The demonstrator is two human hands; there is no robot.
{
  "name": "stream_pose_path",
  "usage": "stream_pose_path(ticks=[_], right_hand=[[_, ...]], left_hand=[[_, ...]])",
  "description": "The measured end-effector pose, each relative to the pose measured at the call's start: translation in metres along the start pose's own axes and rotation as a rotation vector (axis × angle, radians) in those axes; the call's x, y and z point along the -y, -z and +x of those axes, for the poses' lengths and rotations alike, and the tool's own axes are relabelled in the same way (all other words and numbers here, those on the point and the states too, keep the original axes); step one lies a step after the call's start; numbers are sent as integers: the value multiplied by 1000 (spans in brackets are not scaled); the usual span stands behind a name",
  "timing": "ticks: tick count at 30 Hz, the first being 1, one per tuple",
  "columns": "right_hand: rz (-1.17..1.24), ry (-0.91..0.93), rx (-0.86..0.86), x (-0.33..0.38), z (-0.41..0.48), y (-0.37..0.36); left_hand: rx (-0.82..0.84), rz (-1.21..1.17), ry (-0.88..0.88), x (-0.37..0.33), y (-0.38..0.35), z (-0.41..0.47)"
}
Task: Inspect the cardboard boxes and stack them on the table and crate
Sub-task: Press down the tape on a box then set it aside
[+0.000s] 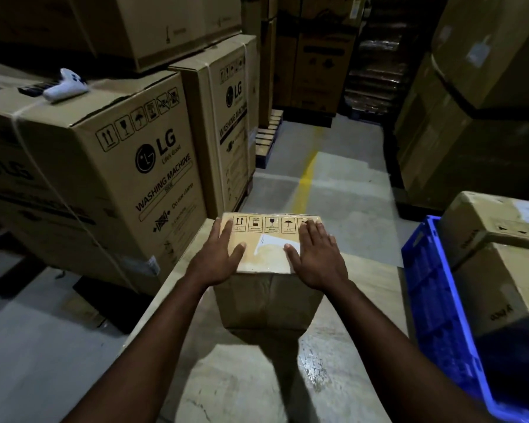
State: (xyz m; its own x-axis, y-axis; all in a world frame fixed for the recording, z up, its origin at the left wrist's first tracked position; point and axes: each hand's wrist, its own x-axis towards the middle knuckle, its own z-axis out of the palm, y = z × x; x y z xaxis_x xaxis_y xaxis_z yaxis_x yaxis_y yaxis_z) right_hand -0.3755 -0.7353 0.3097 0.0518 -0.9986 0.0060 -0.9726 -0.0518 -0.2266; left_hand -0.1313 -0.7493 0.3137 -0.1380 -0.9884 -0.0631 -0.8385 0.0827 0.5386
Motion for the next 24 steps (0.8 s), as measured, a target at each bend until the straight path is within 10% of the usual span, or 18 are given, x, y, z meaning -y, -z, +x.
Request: stream_pose_path(ticks=[14,24], right_hand=[[1151,-405,90,-22,-8,4],[990,-465,5,-49,-8,62]], left_hand=[[117,-805,300,11,-4,15],[176,-945,265,-32,-32,12]])
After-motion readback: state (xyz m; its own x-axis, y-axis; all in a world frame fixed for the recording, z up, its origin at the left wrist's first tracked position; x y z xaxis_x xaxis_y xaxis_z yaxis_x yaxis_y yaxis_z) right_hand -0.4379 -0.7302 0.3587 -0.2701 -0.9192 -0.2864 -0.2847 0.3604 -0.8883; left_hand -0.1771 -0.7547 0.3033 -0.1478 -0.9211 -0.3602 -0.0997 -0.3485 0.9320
